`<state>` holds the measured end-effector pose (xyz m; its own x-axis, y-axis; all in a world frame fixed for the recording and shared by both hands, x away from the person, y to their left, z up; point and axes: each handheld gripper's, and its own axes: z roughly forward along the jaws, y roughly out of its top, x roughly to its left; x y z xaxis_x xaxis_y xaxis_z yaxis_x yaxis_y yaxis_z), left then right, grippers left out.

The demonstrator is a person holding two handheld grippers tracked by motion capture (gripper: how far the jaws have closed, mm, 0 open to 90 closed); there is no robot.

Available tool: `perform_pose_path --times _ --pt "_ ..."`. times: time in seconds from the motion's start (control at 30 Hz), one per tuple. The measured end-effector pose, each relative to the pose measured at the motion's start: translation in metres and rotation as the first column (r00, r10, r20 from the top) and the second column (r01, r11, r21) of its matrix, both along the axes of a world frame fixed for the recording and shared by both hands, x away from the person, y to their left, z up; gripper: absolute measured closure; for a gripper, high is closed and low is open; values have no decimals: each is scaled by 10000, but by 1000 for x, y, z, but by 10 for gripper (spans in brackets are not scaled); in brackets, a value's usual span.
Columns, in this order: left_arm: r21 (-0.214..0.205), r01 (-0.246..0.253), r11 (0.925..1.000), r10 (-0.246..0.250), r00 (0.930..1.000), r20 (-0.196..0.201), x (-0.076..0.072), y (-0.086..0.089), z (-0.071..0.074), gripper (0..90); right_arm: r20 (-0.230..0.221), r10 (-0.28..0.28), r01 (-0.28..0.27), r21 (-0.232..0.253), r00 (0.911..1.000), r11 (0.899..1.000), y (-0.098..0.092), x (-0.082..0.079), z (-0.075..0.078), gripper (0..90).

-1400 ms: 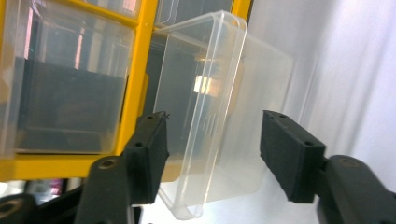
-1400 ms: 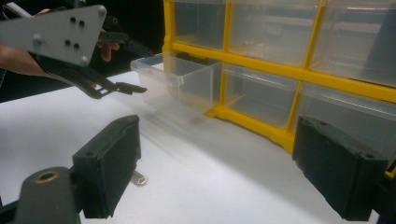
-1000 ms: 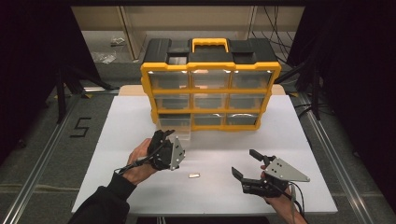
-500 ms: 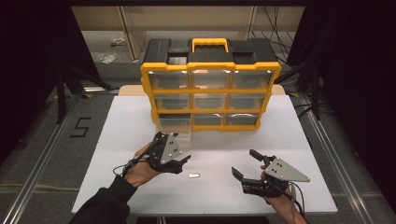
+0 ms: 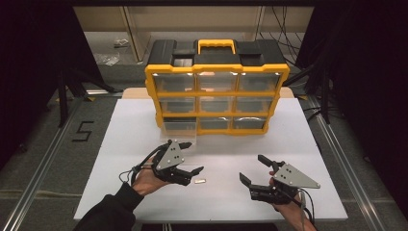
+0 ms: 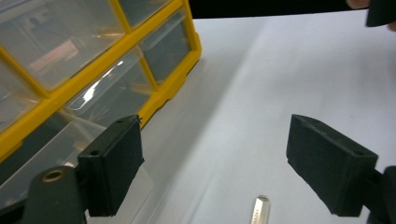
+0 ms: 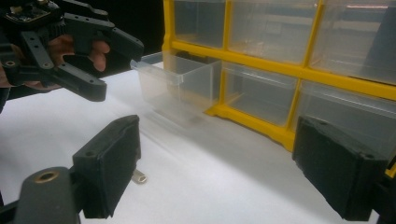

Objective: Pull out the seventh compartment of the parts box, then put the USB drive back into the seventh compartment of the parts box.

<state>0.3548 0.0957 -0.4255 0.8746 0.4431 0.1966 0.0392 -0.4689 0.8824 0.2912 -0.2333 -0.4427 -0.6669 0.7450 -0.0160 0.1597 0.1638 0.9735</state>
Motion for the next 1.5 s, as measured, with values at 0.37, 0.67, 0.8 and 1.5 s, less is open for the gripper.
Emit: perform_pose_path --times 0.37,0.67,0.8,1.5 --pt "292 532 9982 -513 9967 -623 -1 -7 -9 167 -31 14 -14 39 10000 10000 0 0 0 163" --pt "1131 1024 9883 -902 9900 -1083 -2 -14 -17 168 -47 19 -19 62 10000 10000 0 1 0 163" --pt "1589 1098 9812 -929 9896 -1102 -2 -16 -20 168 -45 20 -19 69 10000 10000 0 1 0 163" --pt "3332 1341 9333 -838 9834 -1612 1 -25 -36 182 -63 92 -92 46 9999 9999 1 1 0 163"
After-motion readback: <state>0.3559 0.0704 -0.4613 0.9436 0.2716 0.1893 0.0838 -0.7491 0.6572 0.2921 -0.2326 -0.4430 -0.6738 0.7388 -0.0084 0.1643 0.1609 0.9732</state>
